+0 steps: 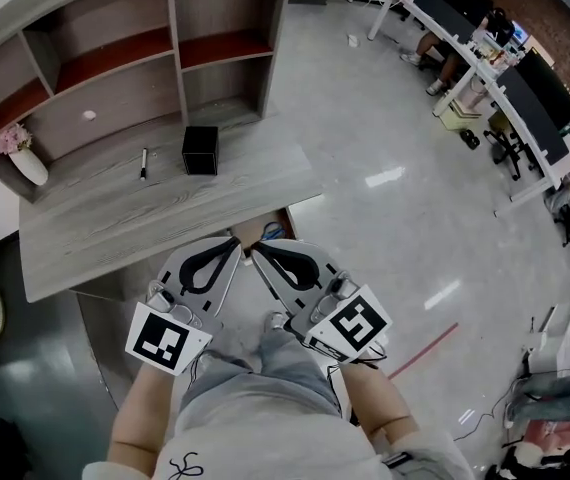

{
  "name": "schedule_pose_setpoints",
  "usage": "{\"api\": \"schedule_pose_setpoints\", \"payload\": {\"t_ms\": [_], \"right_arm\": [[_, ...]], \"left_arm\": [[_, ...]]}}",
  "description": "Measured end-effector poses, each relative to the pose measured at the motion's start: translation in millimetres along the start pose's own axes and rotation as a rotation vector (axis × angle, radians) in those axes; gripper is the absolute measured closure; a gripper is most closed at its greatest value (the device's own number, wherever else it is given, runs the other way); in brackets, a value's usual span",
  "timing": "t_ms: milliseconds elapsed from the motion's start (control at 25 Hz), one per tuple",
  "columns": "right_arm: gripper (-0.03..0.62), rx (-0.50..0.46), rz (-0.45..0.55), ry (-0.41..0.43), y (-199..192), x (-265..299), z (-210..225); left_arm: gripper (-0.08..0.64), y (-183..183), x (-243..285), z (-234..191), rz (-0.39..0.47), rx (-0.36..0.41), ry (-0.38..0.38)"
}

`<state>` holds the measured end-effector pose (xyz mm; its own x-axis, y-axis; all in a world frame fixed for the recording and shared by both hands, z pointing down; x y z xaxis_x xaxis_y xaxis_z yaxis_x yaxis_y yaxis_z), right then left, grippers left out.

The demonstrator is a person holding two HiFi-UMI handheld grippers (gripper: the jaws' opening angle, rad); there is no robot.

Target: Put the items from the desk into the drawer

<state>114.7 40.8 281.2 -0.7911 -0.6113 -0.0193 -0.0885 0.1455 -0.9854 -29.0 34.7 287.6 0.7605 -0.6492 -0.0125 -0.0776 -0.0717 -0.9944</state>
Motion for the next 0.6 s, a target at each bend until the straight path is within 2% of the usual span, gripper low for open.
{"api": "schedule_pose_setpoints", "payload": {"t_ms": [600], "right_arm": [[0.584,-0.022,0.009,0.028,10.3,8.2,-16.6]], "left_arm": [[0.549,8.6,-26.0,3.0,0.027,0.004,0.016]]}}
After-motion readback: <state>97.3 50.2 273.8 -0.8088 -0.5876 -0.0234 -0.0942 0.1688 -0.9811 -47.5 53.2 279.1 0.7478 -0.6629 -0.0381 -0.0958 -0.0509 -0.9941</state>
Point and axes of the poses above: the fingertips, and each gripper's own axes: x forward along the fingers, z to its right, y out of its top, the point moved 8 cm from there along -x, backward along the fingers, and after that the axes turned 10 degrees about -x, right-handed, at the moved point
